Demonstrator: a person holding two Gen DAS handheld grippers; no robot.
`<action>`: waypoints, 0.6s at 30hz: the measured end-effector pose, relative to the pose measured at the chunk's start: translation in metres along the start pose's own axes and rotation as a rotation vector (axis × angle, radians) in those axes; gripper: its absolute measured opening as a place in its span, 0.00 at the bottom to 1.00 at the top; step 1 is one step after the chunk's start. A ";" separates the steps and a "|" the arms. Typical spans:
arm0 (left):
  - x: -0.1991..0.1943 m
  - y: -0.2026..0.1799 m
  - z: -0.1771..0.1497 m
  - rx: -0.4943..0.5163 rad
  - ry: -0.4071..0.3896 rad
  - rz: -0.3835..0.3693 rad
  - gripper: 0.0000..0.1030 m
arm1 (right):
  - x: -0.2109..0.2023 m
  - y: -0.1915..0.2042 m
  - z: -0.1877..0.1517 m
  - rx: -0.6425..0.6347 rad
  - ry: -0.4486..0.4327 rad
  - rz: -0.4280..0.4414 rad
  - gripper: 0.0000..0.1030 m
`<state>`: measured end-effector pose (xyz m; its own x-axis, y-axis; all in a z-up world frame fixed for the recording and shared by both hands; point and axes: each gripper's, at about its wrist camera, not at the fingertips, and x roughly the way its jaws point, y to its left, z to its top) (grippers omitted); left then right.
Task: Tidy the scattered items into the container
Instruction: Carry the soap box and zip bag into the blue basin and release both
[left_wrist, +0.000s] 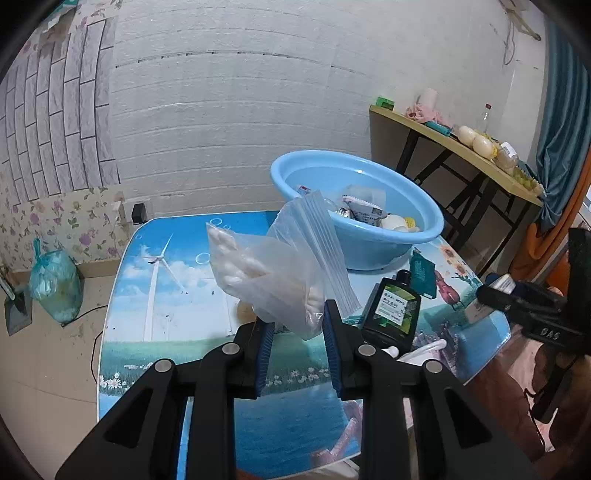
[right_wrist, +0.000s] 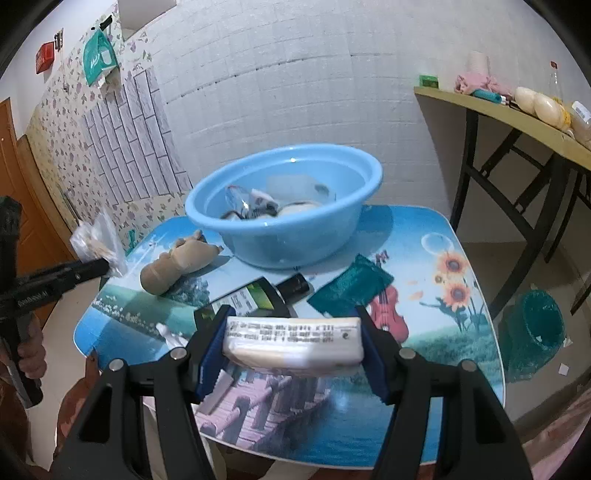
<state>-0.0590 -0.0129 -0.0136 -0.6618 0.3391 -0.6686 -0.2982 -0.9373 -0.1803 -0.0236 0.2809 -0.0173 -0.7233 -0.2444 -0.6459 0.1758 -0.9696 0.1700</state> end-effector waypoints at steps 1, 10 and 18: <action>0.003 0.002 0.000 -0.004 0.005 0.004 0.24 | 0.000 0.001 0.002 -0.003 -0.005 0.003 0.61; 0.015 0.006 0.005 -0.009 0.018 0.010 0.24 | 0.004 0.001 0.010 -0.007 -0.008 0.004 0.61; 0.015 -0.007 0.032 0.020 -0.024 -0.025 0.24 | -0.004 0.005 0.041 -0.020 -0.082 0.034 0.61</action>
<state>-0.0886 0.0016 0.0003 -0.6700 0.3640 -0.6469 -0.3281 -0.9270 -0.1818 -0.0475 0.2773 0.0165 -0.7686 -0.2763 -0.5769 0.2137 -0.9610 0.1756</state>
